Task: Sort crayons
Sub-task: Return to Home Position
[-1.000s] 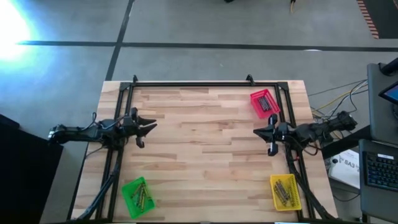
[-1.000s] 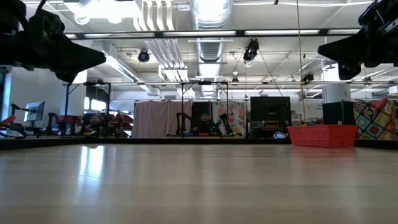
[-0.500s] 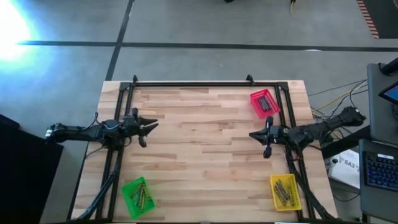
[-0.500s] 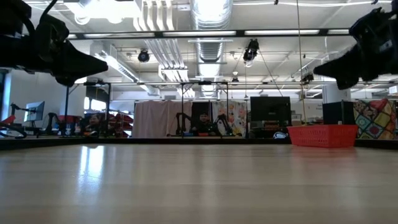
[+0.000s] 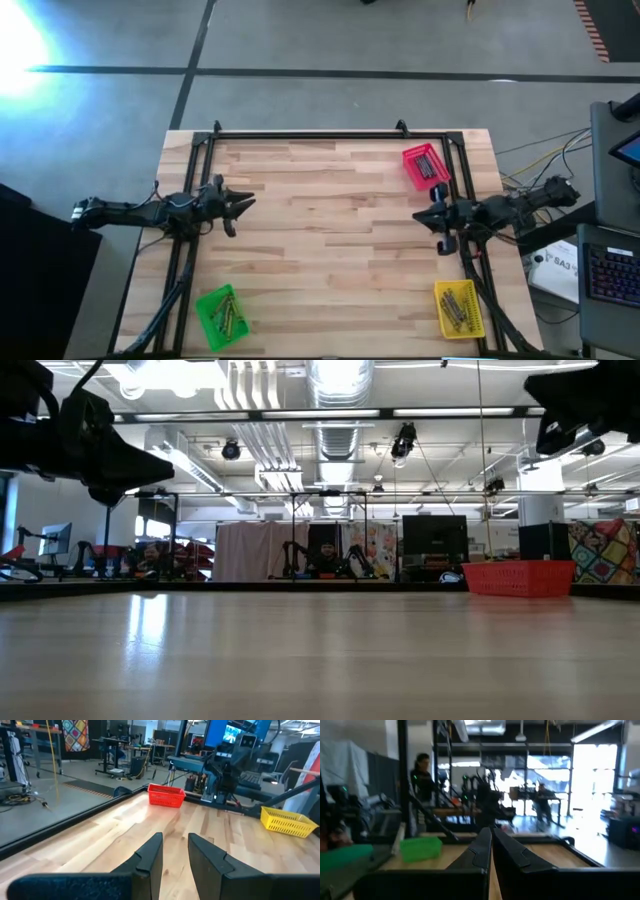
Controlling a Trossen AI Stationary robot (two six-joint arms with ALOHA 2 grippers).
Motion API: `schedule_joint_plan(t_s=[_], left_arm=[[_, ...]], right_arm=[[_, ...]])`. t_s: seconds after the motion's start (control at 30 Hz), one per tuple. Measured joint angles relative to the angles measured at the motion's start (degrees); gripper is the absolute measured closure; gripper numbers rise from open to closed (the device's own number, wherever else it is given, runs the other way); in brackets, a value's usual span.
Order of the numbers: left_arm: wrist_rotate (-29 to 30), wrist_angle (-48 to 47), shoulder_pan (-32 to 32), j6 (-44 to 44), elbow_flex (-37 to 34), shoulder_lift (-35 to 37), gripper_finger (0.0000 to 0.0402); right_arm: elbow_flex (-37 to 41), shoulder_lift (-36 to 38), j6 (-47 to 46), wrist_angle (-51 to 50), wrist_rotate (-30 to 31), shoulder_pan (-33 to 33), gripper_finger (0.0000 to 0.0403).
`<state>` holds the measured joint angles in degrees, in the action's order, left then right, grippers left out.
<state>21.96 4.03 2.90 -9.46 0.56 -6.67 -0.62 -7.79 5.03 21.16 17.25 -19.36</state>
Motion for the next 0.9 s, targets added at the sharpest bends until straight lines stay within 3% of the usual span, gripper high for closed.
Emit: schedule_joint_plan(t_s=[0.23, 0.9], left_arm=[[-1.85, 0.19, 0.07, 2.95, -0.01, -0.1, 0.0326], [-1.64, -0.17, 0.15, 2.91, 0.17, -2.1, 0.0326]], right_arm=[[0.02, 7.75, 1.99, -0.67, -1.18, 0.01, 0.0394], [0.04, 6.23, -4.16, 0.14, -2.25, 0.03, 0.0394]])
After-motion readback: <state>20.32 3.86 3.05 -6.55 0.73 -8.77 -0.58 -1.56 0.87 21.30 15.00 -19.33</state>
